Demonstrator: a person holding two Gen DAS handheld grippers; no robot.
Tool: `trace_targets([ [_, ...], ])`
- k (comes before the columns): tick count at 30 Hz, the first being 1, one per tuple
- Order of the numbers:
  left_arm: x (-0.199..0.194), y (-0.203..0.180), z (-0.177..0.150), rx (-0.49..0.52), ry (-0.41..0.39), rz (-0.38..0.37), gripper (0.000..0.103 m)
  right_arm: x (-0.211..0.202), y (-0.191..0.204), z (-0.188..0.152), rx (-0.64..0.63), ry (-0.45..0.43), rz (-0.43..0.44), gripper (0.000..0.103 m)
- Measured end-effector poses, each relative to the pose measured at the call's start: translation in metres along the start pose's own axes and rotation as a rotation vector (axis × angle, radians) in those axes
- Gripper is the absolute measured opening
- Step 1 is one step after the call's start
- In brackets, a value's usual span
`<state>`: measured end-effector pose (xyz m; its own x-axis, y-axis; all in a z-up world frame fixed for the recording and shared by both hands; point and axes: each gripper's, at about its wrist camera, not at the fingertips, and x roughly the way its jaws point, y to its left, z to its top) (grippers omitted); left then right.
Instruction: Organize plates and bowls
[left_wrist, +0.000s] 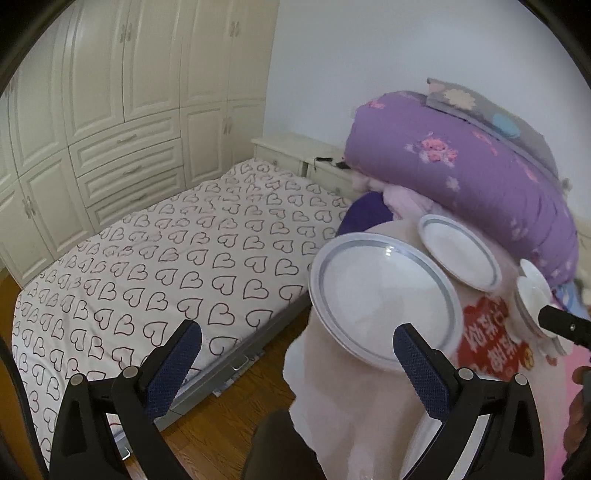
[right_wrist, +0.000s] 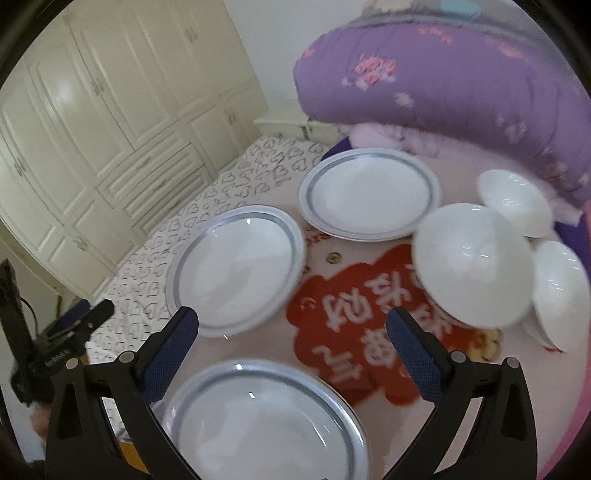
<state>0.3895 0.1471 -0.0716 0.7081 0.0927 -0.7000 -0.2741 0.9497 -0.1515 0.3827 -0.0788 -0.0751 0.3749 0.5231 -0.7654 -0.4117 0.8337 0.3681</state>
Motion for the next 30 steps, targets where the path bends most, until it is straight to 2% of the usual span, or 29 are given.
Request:
trace_targets([
  [6, 0.046, 0.005, 0.029, -0.003, 0.035, -0.009, 0.102, 0.04, 0.001, 0.021, 0.024, 0.07, 0.03, 0.102],
  [9, 0.072, 0.008, 0.042, -0.005, 0.064, -0.024, 0.102, 0.058, 0.0, 0.026, 0.025, 0.1, 0.019, 0.097],
  [13, 0.106, 0.014, 0.06, -0.014, 0.108, -0.032, 0.099, 0.085, -0.006, 0.031, 0.042, 0.165, -0.009, 0.084],
  [15, 0.122, 0.014, 0.068, -0.01, 0.125, -0.035, 0.096, 0.094, -0.01, 0.031, 0.053, 0.184, -0.013, 0.082],
  [18, 0.144, 0.013, 0.078, 0.008, 0.149, -0.036, 0.09, 0.103, -0.015, 0.035, 0.074, 0.202, -0.009, 0.076],
  [24, 0.179, 0.017, 0.093, 0.002, 0.206, -0.056, 0.068, 0.122, -0.013, 0.041, 0.081, 0.234, -0.006, 0.05],
  [30, 0.203, 0.022, 0.102, 0.006, 0.248, -0.091, 0.046, 0.136, -0.011, 0.043, 0.092, 0.25, -0.011, 0.042],
])
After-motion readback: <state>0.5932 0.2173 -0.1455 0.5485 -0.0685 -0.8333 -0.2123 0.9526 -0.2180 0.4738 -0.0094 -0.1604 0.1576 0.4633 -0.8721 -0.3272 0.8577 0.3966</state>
